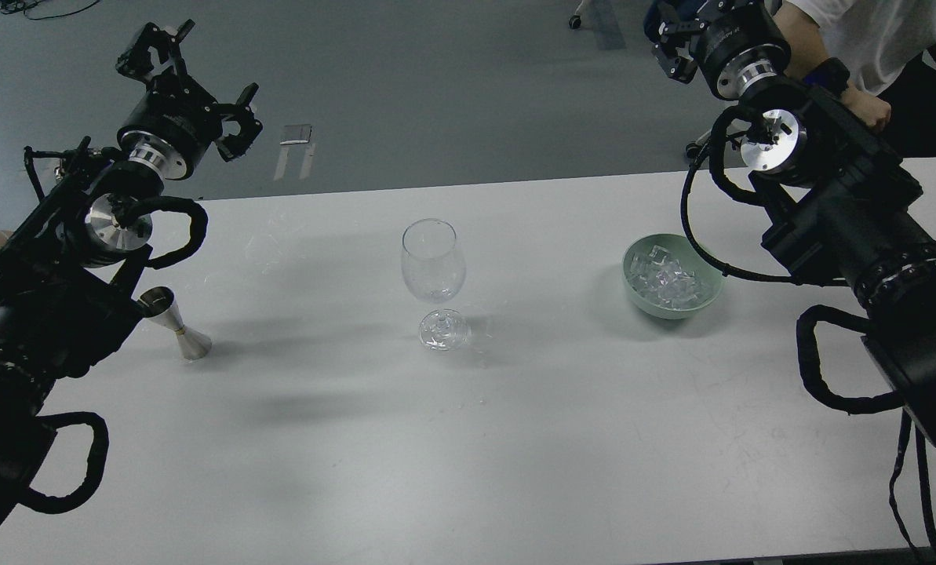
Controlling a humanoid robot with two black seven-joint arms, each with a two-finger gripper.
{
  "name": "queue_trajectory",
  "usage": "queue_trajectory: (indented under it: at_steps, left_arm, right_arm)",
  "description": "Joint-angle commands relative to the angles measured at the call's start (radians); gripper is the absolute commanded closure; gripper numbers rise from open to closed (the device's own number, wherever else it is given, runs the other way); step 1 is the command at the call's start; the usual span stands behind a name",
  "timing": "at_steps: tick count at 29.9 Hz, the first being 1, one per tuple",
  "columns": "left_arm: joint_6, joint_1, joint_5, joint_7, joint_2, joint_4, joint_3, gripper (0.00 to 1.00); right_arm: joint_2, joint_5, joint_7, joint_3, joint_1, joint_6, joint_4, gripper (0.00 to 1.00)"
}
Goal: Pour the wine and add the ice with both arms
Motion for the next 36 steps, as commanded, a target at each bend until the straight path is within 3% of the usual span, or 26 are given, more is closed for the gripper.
queue_trajectory:
  at_steps: [1, 8, 14, 30, 36]
  left_arm:
    - [-0.002, -0.003, 0.002, 0.0, -0.002, -0.001, 0.001, 0.02]
    - [-0.005, -0.003, -0.001, -0.002, 0.003, 0.0, 0.001, 0.02]
    - [-0.005, -0.001, -0.001, -0.074, 0.009, 0.008, 0.001, 0.02]
    - [0.013, -0.004, -0.014, -0.071, -0.002, 0.008, -0.013, 0.02]
    - [0.076, -0.04, -0.015, -0.06, -0.011, -0.004, -0.008, 0.02]
  right_arm:
    - [-0.003, -0.003, -0.002, -0.002, 0.001, -0.003, 0.001, 0.0]
    - [-0.004, -0.001, -0.002, -0.002, 0.001, -0.003, 0.006, 0.0]
    - [-0.009, 0.002, 0.005, 0.002, 0.002, 0.012, 0.02, 0.0]
    - [-0.004, 0.002, 0.007, -0.001, -0.006, 0.009, 0.024, 0.0]
    - [-0.007, 0.002, 0.013, 0.001, -0.012, 0.012, 0.041, 0.0]
